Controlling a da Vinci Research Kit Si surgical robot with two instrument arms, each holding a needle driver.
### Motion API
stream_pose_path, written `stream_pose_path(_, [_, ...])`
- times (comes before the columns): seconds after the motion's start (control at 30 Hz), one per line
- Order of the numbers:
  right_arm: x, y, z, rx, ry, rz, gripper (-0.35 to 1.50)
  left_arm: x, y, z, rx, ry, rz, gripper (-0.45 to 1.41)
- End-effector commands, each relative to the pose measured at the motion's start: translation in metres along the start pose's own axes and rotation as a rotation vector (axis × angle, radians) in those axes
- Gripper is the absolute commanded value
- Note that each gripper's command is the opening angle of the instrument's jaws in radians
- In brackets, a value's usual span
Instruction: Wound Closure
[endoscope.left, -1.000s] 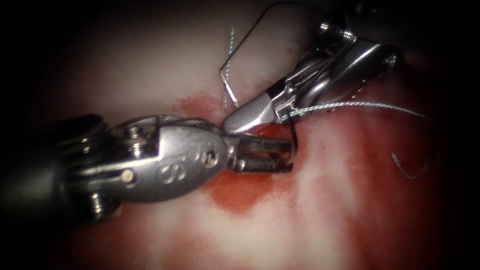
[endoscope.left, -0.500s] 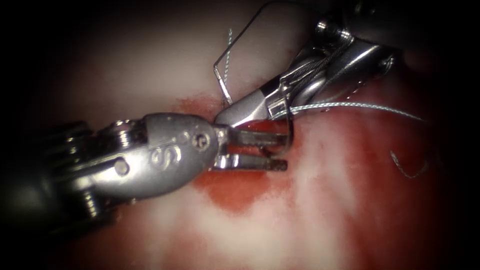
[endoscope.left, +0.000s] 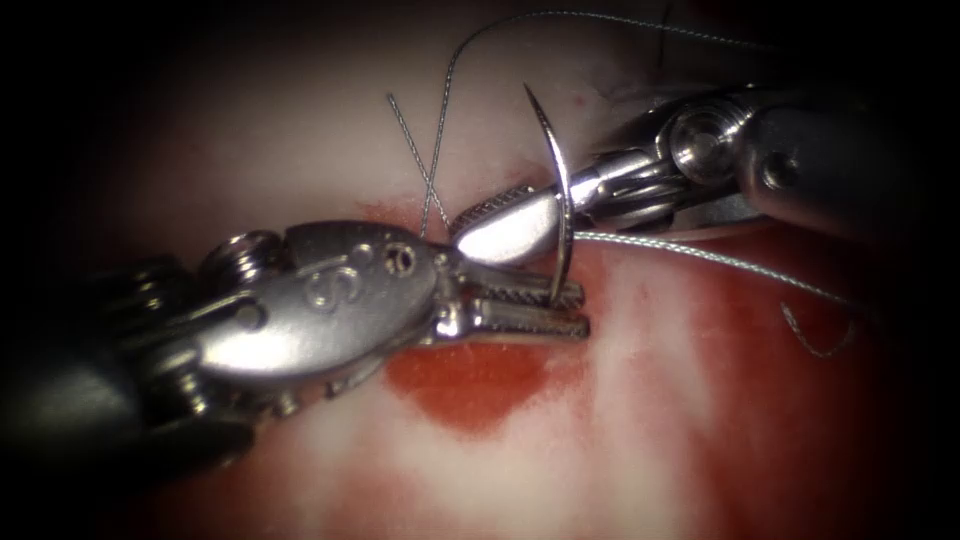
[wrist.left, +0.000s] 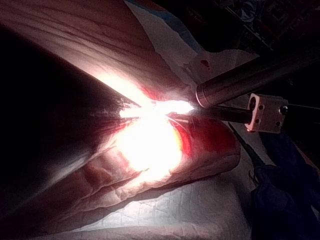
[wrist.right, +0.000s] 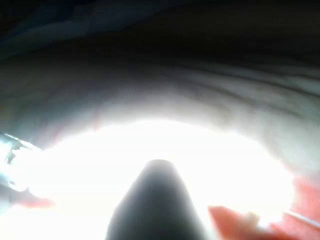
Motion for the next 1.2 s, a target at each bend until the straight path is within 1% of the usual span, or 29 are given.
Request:
stream_pose_path(0.03, [0.0015,-0.0004,0.0004,-0.003,0.014,-0.026,1.35,-0.0009,0.0006,0.0004,0.001,-0.01,-0.005,-0.45])
stream_pose_path(0.07, [0.0019,-0.0005,0.0003,-0.02,0.038,-0.065,1.35,-0.0009,0.0005,0.0004,0.005,-0.019,-0.022,-0.45])
stream_pose_path(0.13, [0.0024,-0.0006,0.0001,-0.045,0.068,-0.097,1.4,-0.001,0.0005,0.0004,0.01,-0.033,-0.045,-0.45])
stream_pose_path(0.17, [0.0032,-0.0008,-0.0003,-0.078,0.102,-0.139,1.43,-0.0011,0.0005,0.0003,0.017,-0.048,-0.069,-0.45])
stream_pose_path(0.23, [0.0036,-0.0009,-0.0005,-0.088,0.117,-0.153,1.45,-0.0011,0.0005,0.0003,0.02,-0.057,-0.081,-0.45])
stream_pose_path(0.27, [0.0045,-0.0014,-0.001,-0.114,0.147,-0.182,1.45,-0.0012,0.0005,0.0002,0.029,-0.077,-0.103,-0.45])
stream_pose_path(0.3, [0.0049,-0.0016,-0.0012,-0.125,0.159,-0.19,1.46,-0.0012,0.0005,0.0002,0.033,-0.086,-0.115,-0.45])
stream_pose_path(0.33, [0.0049,-0.0016,-0.0012,-0.125,0.159,-0.19,1.46,-0.0012,0.0005,0.0002,0.033,-0.086,-0.115,-0.45])
stream_pose_path(0.37, [0.0058,-0.002,-0.0017,-0.153,0.184,-0.207,1.46,-0.0014,0.0005,0.0,0.044,-0.106,-0.139,-0.45])
stream_pose_path(0.43, [0.0061,-0.0022,-0.0019,-0.164,0.193,-0.216,1.46,-0.0016,0.0006,0.0,0.053,-0.116,-0.151,-0.45])
stream_pose_path(0.47, [0.0067,-0.0025,-0.0023,-0.19,0.212,-0.232,1.45,-0.0019,0.0006,-0.0003,0.057,-0.142,-0.177,-0.45])
stream_pose_path(0.53, [0.007,-0.0027,-0.0026,-0.212,0.227,-0.249,1.45,-0.0021,0.0007,-0.0005,0.058,-0.16,-0.192,-0.45])
stream_pose_path(0.6, [0.0074,-0.0031,-0.003,-0.228,0.244,-0.288,1.4,-0.0025,0.0007,-0.0008,0.066,-0.189,-0.232,-0.45])
stream_pose_path(0.7, [0.0077,-0.0034,-0.0033,-0.212,0.248,-0.301,1.35,-0.0028,0.0008,-0.001,0.074,-0.214,-0.258,-0.45])
stream_pose_path(0.73, [0.0079,-0.0037,-0.0036,-0.188,0.237,-0.301,1.31,-0.0032,0.001,-0.0013,0.069,-0.237,-0.27,-0.45])
stream_pose_path(0.9, [0.0079,-0.0041,-0.0037,-0.181,0.233,-0.297,1.31,-0.004,0.0016,-0.0021,0.048,-0.283,-0.302,-0.45])
stream_pose_path(0.93, [0.0078,-0.0041,-0.0036,-0.181,0.233,-0.297,1.31,-0.0043,0.0019,-0.0027,0.018,-0.323,-0.383,-0.45])
stream_pose_path(1.03, [0.0078,-0.0041,-0.0036,-0.181,0.233,-0.298,1.3,-0.0047,0.0022,-0.0035,-0.064,-0.378,-0.506,-0.45])
stream_pose_path(1.07, [0.0078,-0.0041,-0.0036,-0.18,0.232,-0.298,1.3,-0.0049,0.0026,-0.0039,-0.045,-0.427,-0.549,-0.45])
stream_pose_path(1.13, [0.0077,-0.0041,-0.0036,-0.18,0.232,-0.299,1.3,-0.0049,0.0029,-0.0043,-0.03,-0.473,-0.607,-0.45])
stream_pose_path(1.17, [0.0077,-0.0041,-0.0036,-0.18,0.232,-0.299,1.3,-0.0048,0.0031,-0.0045,-0.025,-0.487,-0.635,-0.45])
stream_pose_path(1.2, [0.0077,-0.0041,-0.0036,-0.18,0.232,-0.299,1.3,-0.0048,0.0031,-0.0045,-0.025,-0.487,-0.635,-0.45])
